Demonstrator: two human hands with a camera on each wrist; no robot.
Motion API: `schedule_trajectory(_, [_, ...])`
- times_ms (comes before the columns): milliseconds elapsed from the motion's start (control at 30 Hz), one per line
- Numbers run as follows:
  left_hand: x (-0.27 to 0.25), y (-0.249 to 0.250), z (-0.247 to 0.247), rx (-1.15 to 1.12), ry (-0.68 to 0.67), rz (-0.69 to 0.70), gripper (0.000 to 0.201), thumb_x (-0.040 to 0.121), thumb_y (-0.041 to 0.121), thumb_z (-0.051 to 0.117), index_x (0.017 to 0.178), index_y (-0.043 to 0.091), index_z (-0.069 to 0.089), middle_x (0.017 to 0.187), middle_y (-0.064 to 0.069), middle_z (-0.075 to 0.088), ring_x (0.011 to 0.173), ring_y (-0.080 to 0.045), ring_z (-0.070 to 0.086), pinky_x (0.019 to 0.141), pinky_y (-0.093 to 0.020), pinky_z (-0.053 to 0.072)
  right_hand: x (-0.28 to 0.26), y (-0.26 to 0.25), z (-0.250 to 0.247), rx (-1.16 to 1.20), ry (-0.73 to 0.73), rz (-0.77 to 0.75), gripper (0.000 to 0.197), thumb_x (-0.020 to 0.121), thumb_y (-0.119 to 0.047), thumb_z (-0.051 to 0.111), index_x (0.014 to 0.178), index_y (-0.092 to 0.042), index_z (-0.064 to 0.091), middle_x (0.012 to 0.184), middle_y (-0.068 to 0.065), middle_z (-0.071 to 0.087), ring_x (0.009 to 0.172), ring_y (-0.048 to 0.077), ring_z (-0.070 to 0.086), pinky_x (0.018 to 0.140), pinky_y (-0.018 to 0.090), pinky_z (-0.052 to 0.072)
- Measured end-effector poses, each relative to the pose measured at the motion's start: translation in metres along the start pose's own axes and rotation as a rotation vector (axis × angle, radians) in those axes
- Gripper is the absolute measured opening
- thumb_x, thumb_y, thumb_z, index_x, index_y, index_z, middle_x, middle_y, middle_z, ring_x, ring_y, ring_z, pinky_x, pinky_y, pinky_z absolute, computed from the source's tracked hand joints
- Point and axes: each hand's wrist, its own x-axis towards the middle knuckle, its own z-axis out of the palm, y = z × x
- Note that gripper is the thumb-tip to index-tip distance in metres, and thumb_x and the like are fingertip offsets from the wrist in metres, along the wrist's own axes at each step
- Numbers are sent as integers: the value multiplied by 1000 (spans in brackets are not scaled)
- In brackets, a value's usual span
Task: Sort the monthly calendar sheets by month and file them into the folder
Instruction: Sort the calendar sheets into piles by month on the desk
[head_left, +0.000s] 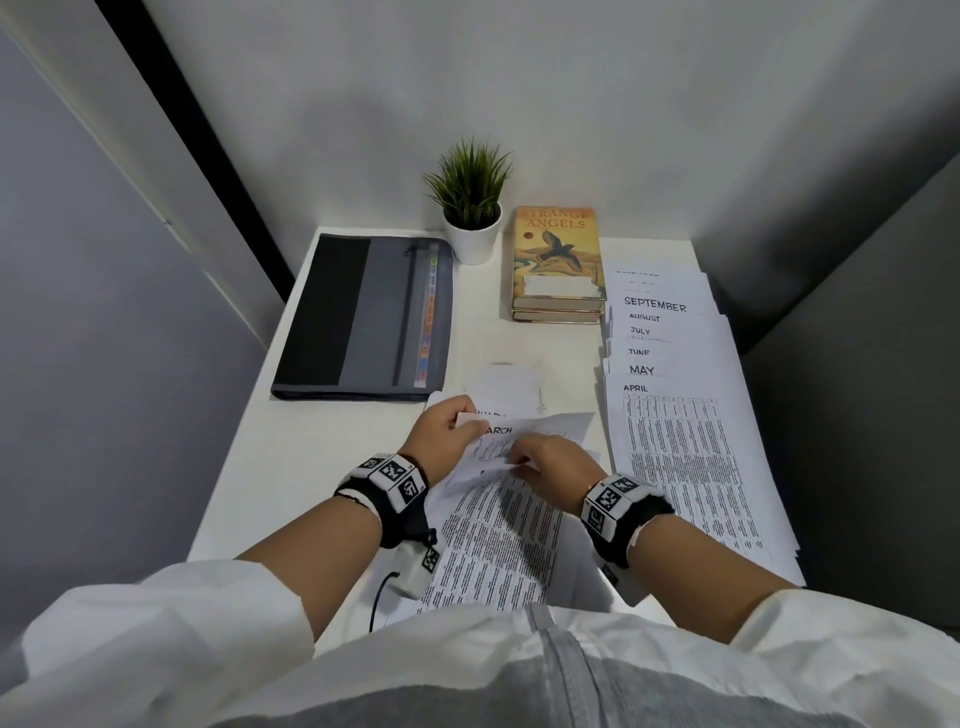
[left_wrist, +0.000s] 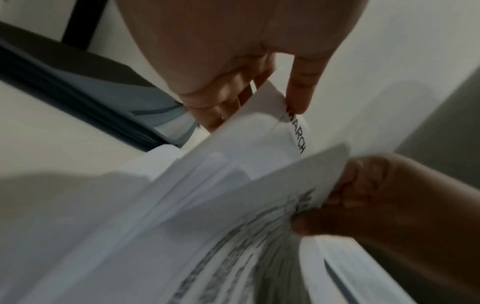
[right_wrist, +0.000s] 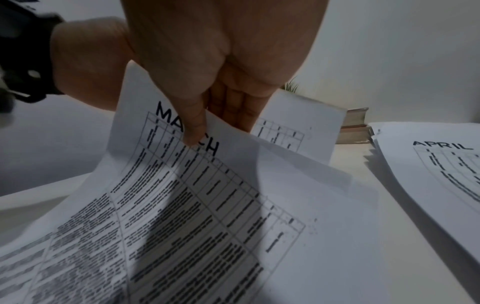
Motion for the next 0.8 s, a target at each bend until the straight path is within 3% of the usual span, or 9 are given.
schedule_trajectory(167, [-12, -1, 0, 188, -24, 26, 26, 88, 19, 63, 67, 20, 47, 67, 2, 46, 62, -11, 39, 60, -24, 35, -7, -4, -16, -52, 211, -48, 12, 82, -23, 71, 88, -13, 67, 124, 7, 49, 110, 23, 45, 85, 33, 46])
schedule_trajectory(267, [-14, 6, -7, 212, -53, 85, 29, 87, 17, 64, 64, 21, 48, 66, 4, 50, 64, -11, 42, 64, -26, 37, -9, -8, -29, -50, 209, -58, 11, 84, -21, 69, 90, -12, 67, 134, 7, 51, 124, 24, 41, 97, 35, 40])
schedule_trajectory(333, [-16, 15, -11, 217, -94, 104, 29, 87, 15, 64, 62, 20, 49, 64, 6, 50, 63, -9, 44, 66, -26, 38, -8, -14, -36, -22, 145, -30, 13, 88, -22, 65, 95, -10, 66, 114, 6, 63, 111, 24, 52, 91, 33, 44])
schedule_trajectory(400, [-17, 24, -16, 202, -126, 110, 28, 87, 13, 63, 62, 17, 50, 63, 3, 49, 60, -10, 44, 65, -28, 39, -8, -23, -43, 11, 139, 18, 14, 90, -24, 64, 94, -12, 65, 95, 4, 65, 93, 23, 58, 75, 30, 42])
schedule_trajectory(500, [-20, 41, -26, 136, -121, 131, 30, 92, 21, 60, 64, 15, 51, 63, 0, 46, 62, -14, 43, 65, -30, 37, -9, -36, -61, 121, 165, 59, 13, 88, -26, 67, 89, -14, 63, 91, 2, 66, 85, 19, 59, 70, 28, 44])
schedule_trajectory(567, [-24, 58, -34, 41, -75, 136, 39, 91, 45, 53, 69, 13, 54, 66, 2, 48, 64, -12, 47, 66, -29, 38, -8, -46, -81, 188, 162, 63, 9, 87, -25, 69, 86, -18, 62, 87, 0, 67, 81, 20, 63, 69, 29, 50])
schedule_trajectory(667, [-29, 87, -46, -62, 18, 217, 72, 79, 76, 42, 79, 7, 58, 66, 9, 54, 60, -5, 49, 61, -23, 39, -3, -62, -117, 217, 201, 51, 16, 85, -24, 71, 78, -26, 56, 81, -6, 62, 75, 18, 62, 64, 24, 49])
schedule_trajectory(733, [-33, 104, -51, -84, 69, 299, 76, 73, 80, 48, 86, 6, 59, 71, -2, 55, 63, -13, 52, 60, -29, 41, -1, -74, -142, 215, 248, 22, 17, 83, -23, 73, 77, -26, 57, 81, -9, 59, 76, 15, 60, 65, 23, 49])
schedule_trajectory(800, [-35, 115, -55, -94, 129, 349, 52, 76, 65, 62, 90, 15, 61, 77, -5, 62, 70, -18, 59, 62, -34, 48, 1, -85, -163, 209, 304, -12, 15, 81, -22, 75, 78, -23, 60, 81, -8, 61, 76, 13, 59, 64, 23, 48])
